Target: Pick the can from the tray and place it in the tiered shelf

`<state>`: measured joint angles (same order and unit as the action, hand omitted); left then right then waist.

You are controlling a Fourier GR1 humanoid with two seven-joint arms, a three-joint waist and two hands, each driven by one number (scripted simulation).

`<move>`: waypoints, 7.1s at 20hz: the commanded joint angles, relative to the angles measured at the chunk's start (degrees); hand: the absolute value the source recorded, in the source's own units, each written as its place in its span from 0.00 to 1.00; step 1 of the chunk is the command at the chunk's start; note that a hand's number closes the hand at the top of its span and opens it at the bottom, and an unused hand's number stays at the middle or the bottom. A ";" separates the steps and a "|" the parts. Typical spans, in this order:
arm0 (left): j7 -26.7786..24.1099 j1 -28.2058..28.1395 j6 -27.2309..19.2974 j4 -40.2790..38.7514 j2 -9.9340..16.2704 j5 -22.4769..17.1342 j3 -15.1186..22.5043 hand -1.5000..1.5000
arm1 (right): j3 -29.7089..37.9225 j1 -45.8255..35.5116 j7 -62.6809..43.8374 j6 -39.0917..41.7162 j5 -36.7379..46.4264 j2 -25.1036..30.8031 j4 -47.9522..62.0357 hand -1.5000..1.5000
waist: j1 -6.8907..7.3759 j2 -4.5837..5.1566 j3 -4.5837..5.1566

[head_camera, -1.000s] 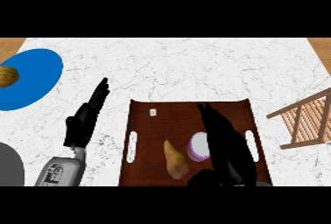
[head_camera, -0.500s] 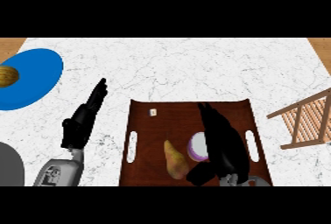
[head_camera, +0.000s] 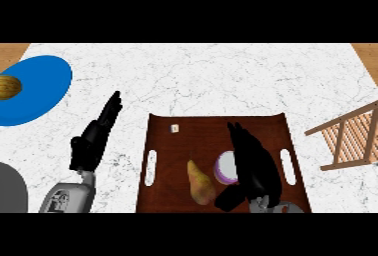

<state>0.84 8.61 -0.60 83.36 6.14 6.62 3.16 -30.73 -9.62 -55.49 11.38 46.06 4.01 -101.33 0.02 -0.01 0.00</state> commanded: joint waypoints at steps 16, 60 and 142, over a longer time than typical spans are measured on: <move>2.16 0.21 0.12 1.49 -0.65 0.54 -1.96 0.50 | -3.03 21.33 18.08 1.52 0.66 15.60 -19.94 1.00 | -2.23 -0.54 -0.08; 1.24 0.51 -0.05 0.25 -1.11 1.98 -1.37 0.50 | 84.26 40.27 36.22 -13.60 -71.32 38.57 -33.58 1.00 | -1.19 -0.23 0.17; 0.49 2.38 3.32 -1.42 0.22 1.71 -4.98 0.50 | 90.45 -10.96 41.22 -5.30 -68.05 69.43 57.62 0.00 | -0.51 0.08 -0.06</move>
<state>0.98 9.45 2.23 83.03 4.90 8.70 -0.31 55.64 -21.46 -12.38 3.02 -20.27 66.58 -52.27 -0.27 -0.05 -0.02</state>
